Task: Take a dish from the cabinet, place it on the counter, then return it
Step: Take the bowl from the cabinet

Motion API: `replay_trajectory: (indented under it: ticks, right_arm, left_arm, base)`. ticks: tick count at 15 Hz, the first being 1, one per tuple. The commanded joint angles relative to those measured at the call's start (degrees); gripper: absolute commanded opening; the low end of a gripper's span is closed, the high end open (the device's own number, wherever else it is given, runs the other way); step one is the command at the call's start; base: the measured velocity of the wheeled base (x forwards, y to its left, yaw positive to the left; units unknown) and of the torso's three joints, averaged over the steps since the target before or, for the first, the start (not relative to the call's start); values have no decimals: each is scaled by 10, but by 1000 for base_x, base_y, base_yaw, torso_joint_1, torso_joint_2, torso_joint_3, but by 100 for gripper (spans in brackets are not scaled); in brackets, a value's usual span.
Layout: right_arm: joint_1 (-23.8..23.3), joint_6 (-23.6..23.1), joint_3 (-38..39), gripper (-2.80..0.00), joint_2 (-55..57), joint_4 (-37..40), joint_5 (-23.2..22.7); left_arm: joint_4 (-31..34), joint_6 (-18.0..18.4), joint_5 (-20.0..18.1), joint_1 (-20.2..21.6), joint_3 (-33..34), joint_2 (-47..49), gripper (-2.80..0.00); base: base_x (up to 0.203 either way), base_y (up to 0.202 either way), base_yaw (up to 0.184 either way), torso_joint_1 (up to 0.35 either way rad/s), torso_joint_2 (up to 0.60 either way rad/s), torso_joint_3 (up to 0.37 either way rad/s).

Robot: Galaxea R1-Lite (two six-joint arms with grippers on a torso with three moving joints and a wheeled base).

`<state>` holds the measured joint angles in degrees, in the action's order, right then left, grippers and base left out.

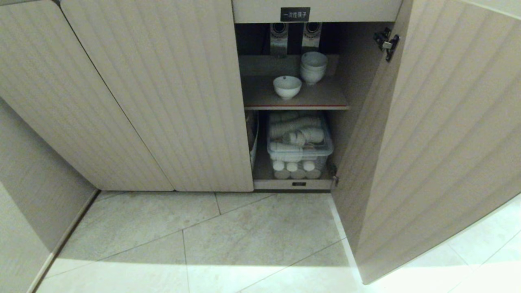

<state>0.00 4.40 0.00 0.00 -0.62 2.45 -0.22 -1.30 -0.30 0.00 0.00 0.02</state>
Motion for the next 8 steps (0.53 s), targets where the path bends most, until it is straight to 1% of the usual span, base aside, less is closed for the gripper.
replay_trajectory:
  ticks: [1, 8]
  right_arm:
    - [0, 0, 0, -280, 0, 0, 0]
    - [0, 0, 0, -280, 0, 0, 0]
  left_arm:
    - [0, 0, 0, 0, 0, 0, -280]
    - [0, 0, 0, 0, 0, 0, -280]
  base:
    - [0, 0, 0, 0, 0, 0]
    - [0, 0, 0, 0, 0, 0]
